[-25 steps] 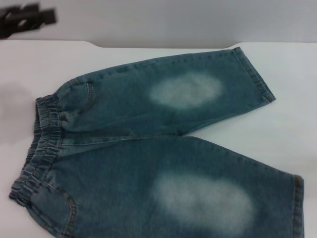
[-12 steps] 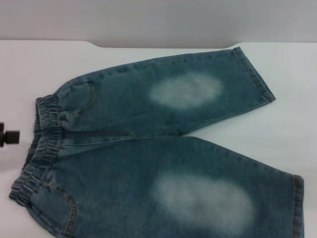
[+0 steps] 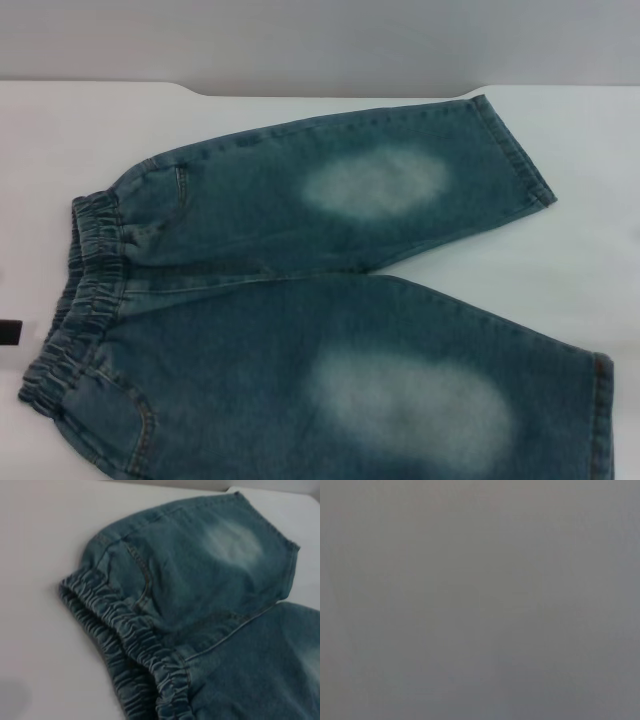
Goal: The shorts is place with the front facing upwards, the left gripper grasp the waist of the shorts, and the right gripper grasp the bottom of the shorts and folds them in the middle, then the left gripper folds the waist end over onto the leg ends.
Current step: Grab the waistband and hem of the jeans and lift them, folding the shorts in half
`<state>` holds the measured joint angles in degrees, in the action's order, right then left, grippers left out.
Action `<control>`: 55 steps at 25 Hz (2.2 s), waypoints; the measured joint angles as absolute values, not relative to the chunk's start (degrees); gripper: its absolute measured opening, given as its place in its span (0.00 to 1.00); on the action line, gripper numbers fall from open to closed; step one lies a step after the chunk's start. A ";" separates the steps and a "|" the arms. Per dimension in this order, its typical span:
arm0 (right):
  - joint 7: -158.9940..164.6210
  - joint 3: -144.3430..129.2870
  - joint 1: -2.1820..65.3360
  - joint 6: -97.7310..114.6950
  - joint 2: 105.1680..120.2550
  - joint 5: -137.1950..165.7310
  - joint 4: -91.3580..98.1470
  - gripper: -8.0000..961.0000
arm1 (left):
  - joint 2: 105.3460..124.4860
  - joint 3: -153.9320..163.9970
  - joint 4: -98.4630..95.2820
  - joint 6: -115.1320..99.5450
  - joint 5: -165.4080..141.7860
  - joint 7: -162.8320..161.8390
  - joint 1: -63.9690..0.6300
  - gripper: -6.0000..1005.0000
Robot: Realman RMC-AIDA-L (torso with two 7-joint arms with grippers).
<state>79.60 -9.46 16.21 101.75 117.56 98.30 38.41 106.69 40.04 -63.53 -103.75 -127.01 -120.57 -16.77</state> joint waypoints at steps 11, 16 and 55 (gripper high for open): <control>78.02 -9.58 17.36 100.39 118.21 98.38 37.19 0.52 | 108.78 40.29 -62.31 -100.77 -134.13 -119.24 -18.74 0.81; 77.95 -9.58 17.55 100.21 118.22 98.27 37.16 0.52 | 109.87 40.37 -61.99 -100.42 -136.96 -118.61 -19.46 0.81; 76.37 -9.26 17.22 100.19 118.16 98.17 36.03 0.52 | 113.12 40.51 -61.77 -100.30 -142.12 -117.78 -21.29 0.80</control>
<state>76.37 -9.26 17.22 100.19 118.16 98.17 36.03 113.12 40.51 -61.77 -100.30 -142.12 -117.78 -21.29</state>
